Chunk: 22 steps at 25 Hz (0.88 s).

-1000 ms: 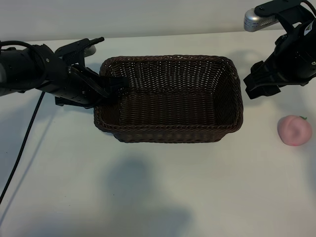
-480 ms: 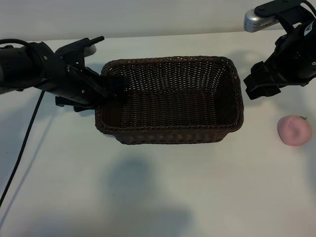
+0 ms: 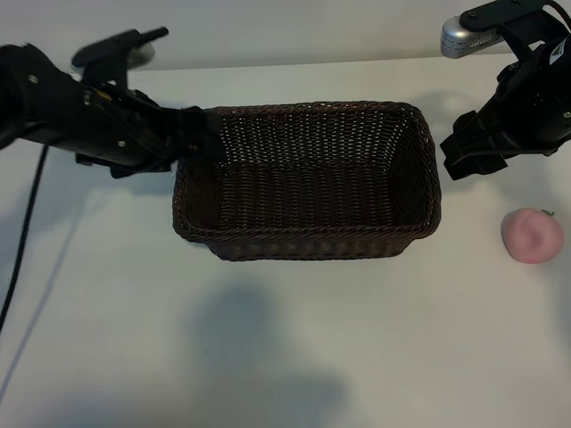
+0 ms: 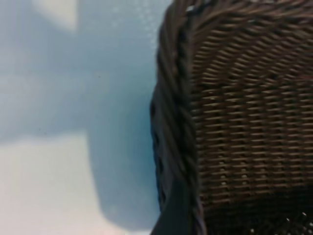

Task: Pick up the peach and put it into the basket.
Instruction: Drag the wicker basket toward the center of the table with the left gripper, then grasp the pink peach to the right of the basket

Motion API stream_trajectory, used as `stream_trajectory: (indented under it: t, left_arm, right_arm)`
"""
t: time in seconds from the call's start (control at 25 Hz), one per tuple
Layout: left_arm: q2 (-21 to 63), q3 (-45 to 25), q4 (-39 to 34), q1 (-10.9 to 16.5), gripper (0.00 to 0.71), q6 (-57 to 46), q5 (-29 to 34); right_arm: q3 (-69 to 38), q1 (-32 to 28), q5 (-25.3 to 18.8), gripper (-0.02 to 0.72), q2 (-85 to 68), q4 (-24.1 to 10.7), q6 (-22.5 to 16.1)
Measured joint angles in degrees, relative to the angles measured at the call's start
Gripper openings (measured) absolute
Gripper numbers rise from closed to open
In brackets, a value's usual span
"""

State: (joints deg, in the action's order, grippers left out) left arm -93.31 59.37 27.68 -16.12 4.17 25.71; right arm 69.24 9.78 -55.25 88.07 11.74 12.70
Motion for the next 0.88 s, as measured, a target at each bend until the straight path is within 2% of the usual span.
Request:
stream_trajectory:
  t: [0.2,0.52,0.68,0.88]
  left_arm:
    - [6.7,0.0,-8.1,0.0,0.667,-3.7,3.0]
    - [20.6,0.0,-26.8,0.0,0.639,-15.6,10.9]
    - [26.6,0.0,-31.7,0.0,0.626,-19.0,13.9]
    - [33.2,0.0,-33.3,0.0,0.613,-19.6,16.6]
  right_arm:
    - [0.0,0.0,0.0,0.594,0.0,0.0,0.0]
    - [0.0,0.0,-0.1,0.594,0.0,0.0,0.0]
    - [0.0,0.0,-0.1,0.594,0.0,0.0,0.0]
    - [0.0,0.0,-0.1,0.594,0.0,0.0,0.0]
